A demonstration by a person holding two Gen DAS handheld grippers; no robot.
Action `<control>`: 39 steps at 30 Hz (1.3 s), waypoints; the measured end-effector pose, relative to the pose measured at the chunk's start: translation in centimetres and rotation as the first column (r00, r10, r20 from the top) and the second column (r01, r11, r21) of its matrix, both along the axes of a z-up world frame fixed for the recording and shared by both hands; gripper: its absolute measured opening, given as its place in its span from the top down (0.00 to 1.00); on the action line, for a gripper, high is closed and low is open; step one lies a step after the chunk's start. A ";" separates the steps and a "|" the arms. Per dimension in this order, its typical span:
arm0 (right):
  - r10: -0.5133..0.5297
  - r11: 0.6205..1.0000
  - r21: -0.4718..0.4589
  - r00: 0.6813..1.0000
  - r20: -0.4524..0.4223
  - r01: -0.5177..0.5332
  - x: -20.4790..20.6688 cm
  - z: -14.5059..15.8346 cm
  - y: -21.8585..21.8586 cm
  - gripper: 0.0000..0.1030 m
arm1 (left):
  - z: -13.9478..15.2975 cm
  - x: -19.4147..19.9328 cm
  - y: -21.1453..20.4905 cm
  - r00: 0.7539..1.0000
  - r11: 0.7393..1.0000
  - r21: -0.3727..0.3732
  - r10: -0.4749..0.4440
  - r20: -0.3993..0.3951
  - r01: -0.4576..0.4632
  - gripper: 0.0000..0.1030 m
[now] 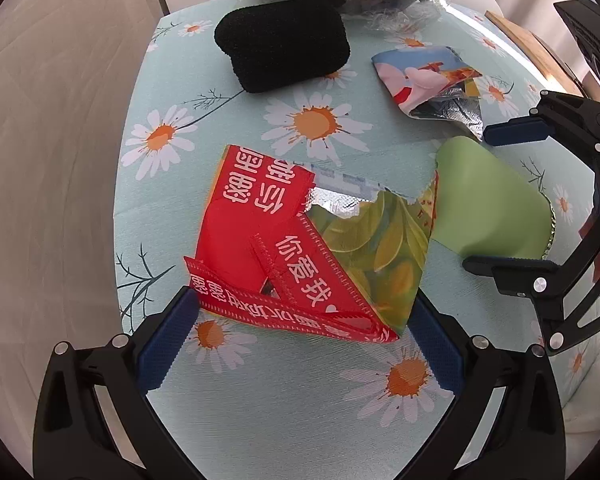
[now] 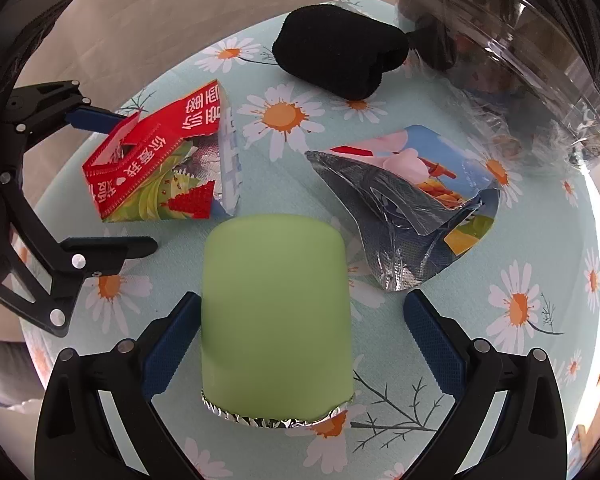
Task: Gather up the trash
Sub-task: 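Grasp the green paper cup with the right tool, then grasp the red snack wrapper with the left tool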
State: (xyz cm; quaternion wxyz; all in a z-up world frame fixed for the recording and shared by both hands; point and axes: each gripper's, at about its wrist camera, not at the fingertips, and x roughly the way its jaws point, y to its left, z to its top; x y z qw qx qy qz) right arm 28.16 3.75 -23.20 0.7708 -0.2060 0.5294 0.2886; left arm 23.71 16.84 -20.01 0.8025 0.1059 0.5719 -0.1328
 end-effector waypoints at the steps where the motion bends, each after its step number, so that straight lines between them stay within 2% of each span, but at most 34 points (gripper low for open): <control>1: 0.001 1.000 0.005 1.000 0.005 -0.001 -0.1 0.1 0.0 0.06 | -0.1 -0.1 0.1 1.000 1.000 -0.002 0.018 0.005 -0.018 0.04; 5: -0.009 1.000 0.027 0.999 0.032 0.008 -0.4 -0.2 -0.4 0.07 | -0.2 0.0 -0.2 0.997 0.997 -0.007 0.075 0.023 -0.074 0.07; 8: -0.038 0.999 0.028 0.999 0.037 0.037 -1.7 0.2 -1.6 0.10 | 0.1 -0.6 0.0 0.996 0.996 -0.009 0.088 0.027 -0.087 0.15; 11: -0.037 0.998 0.042 0.998 0.052 0.035 -2.6 1.1 -2.2 0.37 | 0.6 -0.9 0.2 0.994 0.992 -0.059 0.111 -0.004 -0.111 0.16; 12: -0.037 0.999 0.040 0.999 0.031 0.036 -2.8 1.1 -2.3 0.38 | 0.7 -1.1 0.2 0.993 0.991 -0.069 0.115 -0.002 -0.115 0.21; 14: -0.024 0.999 0.045 1.000 0.016 0.023 -3.2 1.3 -2.8 0.38 | 1.2 -1.4 -0.7 0.995 0.992 -0.079 0.103 0.000 -0.103 0.42; 15: -0.027 0.998 0.049 1.000 0.006 0.027 -3.3 1.4 -3.1 0.38 | 1.3 -1.5 -0.9 0.994 0.991 -0.081 0.105 -0.005 -0.105 0.76; 16: -0.036 0.997 0.060 0.999 -0.004 0.037 -3.5 1.9 -3.7 0.38 | 1.2 -1.5 -0.9 0.993 0.989 -0.089 0.113 -0.026 -0.115 0.92; 21: -0.062 0.995 0.075 0.998 -0.004 0.062 -5.4 2.6 -5.4 0.38 | 1.0 -1.9 -0.3 0.990 0.982 -0.134 0.129 -0.048 -0.135 0.95; 27: -0.087 0.992 0.086 0.996 0.005 0.087 -7.5 3.9 -7.4 0.38 | 1.7 -3.2 0.2 0.989 0.980 -0.139 0.144 -0.021 -0.146 0.95; 29: -0.100 0.991 0.088 0.995 0.007 0.098 -8.4 4.0 -8.2 0.38 | 2.0 -3.4 0.1 0.989 0.981 -0.129 0.149 -0.004 -0.148 0.90; 32: -0.121 0.988 0.095 0.993 -0.003 0.121 -9.1 4.1 -9.0 0.38 | 2.5 -3.6 0.2 0.987 0.978 -0.132 0.162 0.007 -0.160 0.74; 34: -0.133 0.986 0.103 0.991 -0.007 0.133 -9.5 4.0 -9.6 0.38 | 3.0 -3.7 0.2 0.985 0.978 -0.125 0.171 0.030 -0.166 0.38; 35: -0.134 0.985 0.107 0.991 -0.009 0.134 -9.4 4.2 -9.7 0.38 | 3.2 -3.7 0.2 0.983 0.978 -0.118 0.176 0.044 -0.170 0.32; 38: -0.133 0.985 0.106 0.991 -0.013 0.134 -9.5 4.1 -9.1 0.38 | 3.7 -3.4 0.4 0.983 0.980 -0.109 0.175 0.059 -0.168 0.27; 39: -0.132 0.986 0.104 0.991 -0.012 0.133 -9.5 4.2 -9.2 0.38 | 3.7 -3.1 0.4 0.982 0.980 -0.105 0.178 0.056 -0.171 0.22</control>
